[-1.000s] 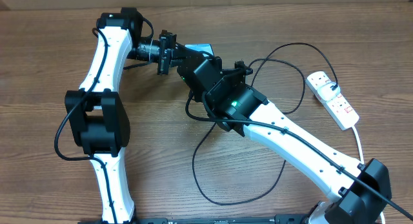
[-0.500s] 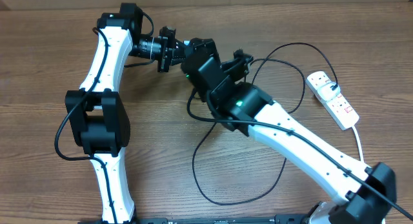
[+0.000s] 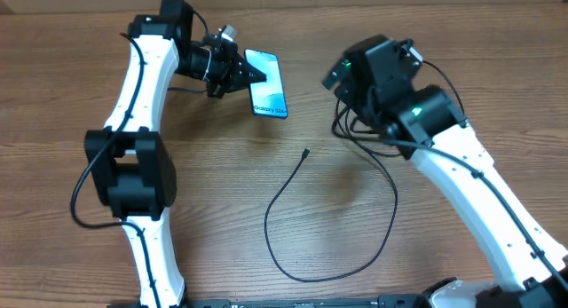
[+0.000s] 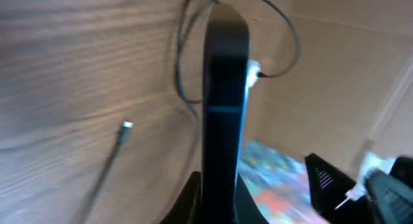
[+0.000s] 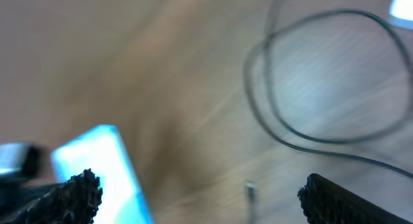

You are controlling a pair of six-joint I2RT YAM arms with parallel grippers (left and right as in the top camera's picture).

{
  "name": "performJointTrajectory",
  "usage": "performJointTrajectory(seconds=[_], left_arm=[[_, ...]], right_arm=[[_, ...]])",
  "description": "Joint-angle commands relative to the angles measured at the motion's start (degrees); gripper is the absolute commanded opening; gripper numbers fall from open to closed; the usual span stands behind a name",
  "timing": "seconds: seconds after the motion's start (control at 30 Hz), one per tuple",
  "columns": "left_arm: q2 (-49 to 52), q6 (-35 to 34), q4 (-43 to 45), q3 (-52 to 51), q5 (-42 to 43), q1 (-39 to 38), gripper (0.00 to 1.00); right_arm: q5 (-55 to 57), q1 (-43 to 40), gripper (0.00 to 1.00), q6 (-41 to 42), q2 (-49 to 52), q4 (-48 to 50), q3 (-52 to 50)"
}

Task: Plug charger to phone and switch on socket
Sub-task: 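Release the right gripper and hold the phone upright with the left, then move the right gripper over the black cable's USB-C plug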

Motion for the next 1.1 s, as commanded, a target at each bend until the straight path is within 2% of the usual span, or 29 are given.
performJointTrajectory(seconds=[0.0, 0.2, 0.3, 0.43, 0.53, 0.6, 0.73, 0.77, 0.87, 0.97, 1.07], left_arm=[[-8.76, 2.56, 0.09, 0.98, -8.33, 0.28, 0.04], [-12.76, 2.27, 0.74, 0.98, -19.23, 1.51, 0.04], [-13.35, -0.50, -0.37, 0.98, -24.90, 2.05, 0.04], [-13.29, -0.81, -1.60, 0.92, -25.40, 2.49, 0.04], [-13.29, 2.89, -1.55, 0.92, -25.44, 2.47, 0.04], [-13.29, 6.19, -1.60, 0.83, -25.40, 2.34, 0.04], [-13.29, 9.94, -2.32, 0.81, -25.40, 2.27, 0.04], [-13.29, 10.56, -2.54, 0.81, -25.44, 2.27, 0.04], [-13.29, 9.03, -2.62, 0.81, -29.35, 2.67, 0.04], [-13.29, 4.92, -2.69, 0.81, -32.87, 3.67, 0.04], [-13.29, 4.20, -2.62, 0.81, -32.96, 4.28, 0.04]], right_arm=[[-6.80, -1.97, 1.00, -3.43, 1.73, -3.21, 0.39], [-8.81, -1.57, 1.00, -4.55, 3.28, -5.53, -3.78], [-13.46, -1.01, 1.00, -6.32, 5.57, -4.57, -6.27], [-18.82, 0.17, 0.96, -11.13, 10.40, -4.13, -7.23], [-23.65, 1.01, 0.91, -16.22, 14.23, -4.26, -7.23], [-26.32, 1.36, 0.90, -18.01, 16.74, -4.52, -7.21], [-26.67, 1.40, 0.91, -14.25, 19.34, -2.38, -7.23], [-26.91, 1.40, 0.94, -12.59, 19.39, -1.68, -7.23], [-27.17, 1.64, 0.94, -11.93, 19.39, 0.07, -7.23], [-27.02, 1.79, 0.89, -9.75, 19.58, 0.94, -7.23], [-26.73, 2.25, 0.80, -7.50, 20.20, 0.90, -7.23]])
